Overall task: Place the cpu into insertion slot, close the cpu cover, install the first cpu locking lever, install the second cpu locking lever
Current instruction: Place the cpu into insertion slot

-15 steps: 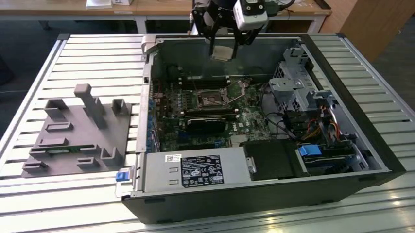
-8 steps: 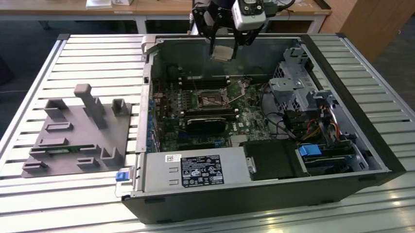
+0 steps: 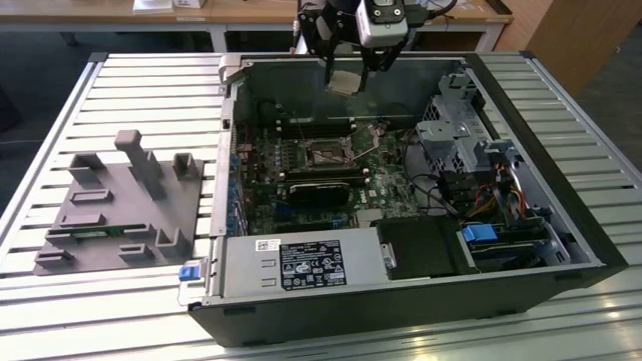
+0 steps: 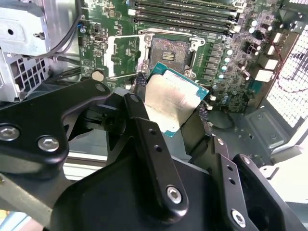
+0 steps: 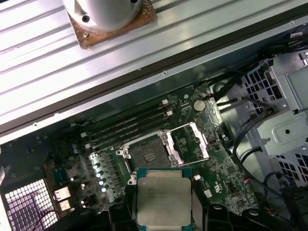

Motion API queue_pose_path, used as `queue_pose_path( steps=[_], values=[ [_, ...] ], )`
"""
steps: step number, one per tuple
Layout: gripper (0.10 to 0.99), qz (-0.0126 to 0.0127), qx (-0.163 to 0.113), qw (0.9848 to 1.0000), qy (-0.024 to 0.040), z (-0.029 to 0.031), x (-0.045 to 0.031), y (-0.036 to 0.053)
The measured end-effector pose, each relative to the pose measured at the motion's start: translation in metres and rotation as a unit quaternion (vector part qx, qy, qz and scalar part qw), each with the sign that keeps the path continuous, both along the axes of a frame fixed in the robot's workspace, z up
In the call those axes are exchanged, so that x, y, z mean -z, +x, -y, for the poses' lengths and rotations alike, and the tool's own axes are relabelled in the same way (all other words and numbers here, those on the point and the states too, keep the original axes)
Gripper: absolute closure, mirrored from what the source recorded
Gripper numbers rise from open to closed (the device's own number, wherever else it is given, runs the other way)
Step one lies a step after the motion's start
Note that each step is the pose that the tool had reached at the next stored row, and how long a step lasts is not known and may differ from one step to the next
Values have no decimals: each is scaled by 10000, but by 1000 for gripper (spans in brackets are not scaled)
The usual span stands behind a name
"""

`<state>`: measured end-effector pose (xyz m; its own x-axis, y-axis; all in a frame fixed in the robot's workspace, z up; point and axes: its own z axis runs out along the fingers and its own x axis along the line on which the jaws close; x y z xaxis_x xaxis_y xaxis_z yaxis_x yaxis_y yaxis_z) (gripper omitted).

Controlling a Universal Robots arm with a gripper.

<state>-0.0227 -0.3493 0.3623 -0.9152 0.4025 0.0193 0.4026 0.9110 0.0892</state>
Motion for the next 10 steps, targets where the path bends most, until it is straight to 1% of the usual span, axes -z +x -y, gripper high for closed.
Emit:
queue_pose_path(
  steps=[10],
  values=[
    [545, 0, 315, 9995, 0, 0, 4, 0]
  ],
)
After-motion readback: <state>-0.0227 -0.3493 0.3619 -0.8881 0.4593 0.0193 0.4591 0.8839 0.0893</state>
